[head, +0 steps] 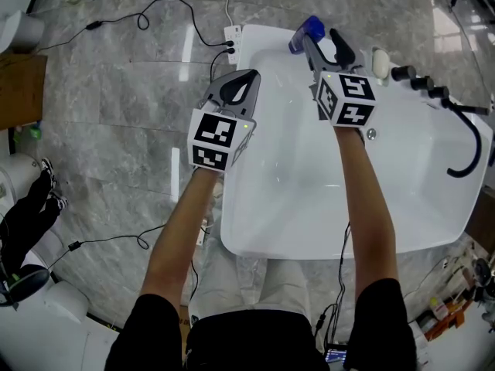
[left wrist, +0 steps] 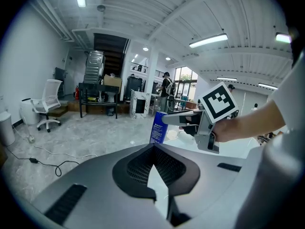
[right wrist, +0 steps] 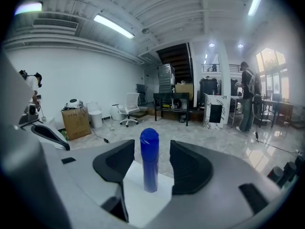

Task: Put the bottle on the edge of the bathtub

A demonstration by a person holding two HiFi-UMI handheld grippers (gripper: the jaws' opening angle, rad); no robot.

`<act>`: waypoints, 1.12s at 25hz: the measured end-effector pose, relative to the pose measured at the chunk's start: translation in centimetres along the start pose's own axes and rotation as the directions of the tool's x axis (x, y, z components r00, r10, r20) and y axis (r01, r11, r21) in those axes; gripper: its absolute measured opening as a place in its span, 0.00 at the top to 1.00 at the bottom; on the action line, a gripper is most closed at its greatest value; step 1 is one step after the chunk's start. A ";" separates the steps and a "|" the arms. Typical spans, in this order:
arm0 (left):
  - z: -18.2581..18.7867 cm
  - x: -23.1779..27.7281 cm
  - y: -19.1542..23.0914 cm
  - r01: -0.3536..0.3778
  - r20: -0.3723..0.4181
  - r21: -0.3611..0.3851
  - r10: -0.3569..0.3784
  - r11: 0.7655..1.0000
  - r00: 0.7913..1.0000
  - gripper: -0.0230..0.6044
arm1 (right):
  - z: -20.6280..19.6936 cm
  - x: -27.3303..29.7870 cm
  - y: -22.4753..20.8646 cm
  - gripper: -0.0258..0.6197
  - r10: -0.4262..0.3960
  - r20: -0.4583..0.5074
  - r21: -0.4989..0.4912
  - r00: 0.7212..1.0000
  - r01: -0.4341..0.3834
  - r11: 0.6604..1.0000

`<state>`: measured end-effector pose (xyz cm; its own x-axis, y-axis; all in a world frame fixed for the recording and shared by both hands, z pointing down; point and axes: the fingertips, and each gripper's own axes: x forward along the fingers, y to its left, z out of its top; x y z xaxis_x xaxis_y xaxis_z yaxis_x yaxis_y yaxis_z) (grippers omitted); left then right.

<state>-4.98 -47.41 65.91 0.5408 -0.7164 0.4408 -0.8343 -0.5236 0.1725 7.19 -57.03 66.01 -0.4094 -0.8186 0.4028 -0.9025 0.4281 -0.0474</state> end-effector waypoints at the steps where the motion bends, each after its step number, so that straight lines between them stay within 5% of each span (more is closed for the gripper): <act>1: 0.3 -0.2 -0.1 0.000 0.002 0.003 0.000 1.000 1.000 0.95 | 0.2 -0.5 0.0 0.61 -0.001 0.003 0.012 1.000 0.001 1.000; 9: 3.0 -2.9 -1.8 0.003 0.006 0.015 -0.003 1.000 1.000 0.95 | 1.8 -6.1 0.8 0.61 -0.020 0.016 0.097 1.000 0.018 0.995; 16: 5.5 -7.1 -5.0 0.019 0.001 0.027 -0.019 0.999 1.000 0.95 | 2.9 -13.0 2.7 0.76 0.005 -0.025 0.135 1.000 -0.002 0.991; 28: 10.9 -17.3 -10.7 0.056 0.049 0.067 -0.059 0.996 0.997 0.95 | 7.8 -25.8 9.2 0.91 0.032 -0.031 0.018 0.999 -0.032 0.999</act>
<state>-4.21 -34.40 46.81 0.5936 -0.7059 0.3864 -0.7939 -0.5923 0.1376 8.36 -34.98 48.03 -0.4338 -0.7920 0.4295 -0.8914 0.4467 -0.0767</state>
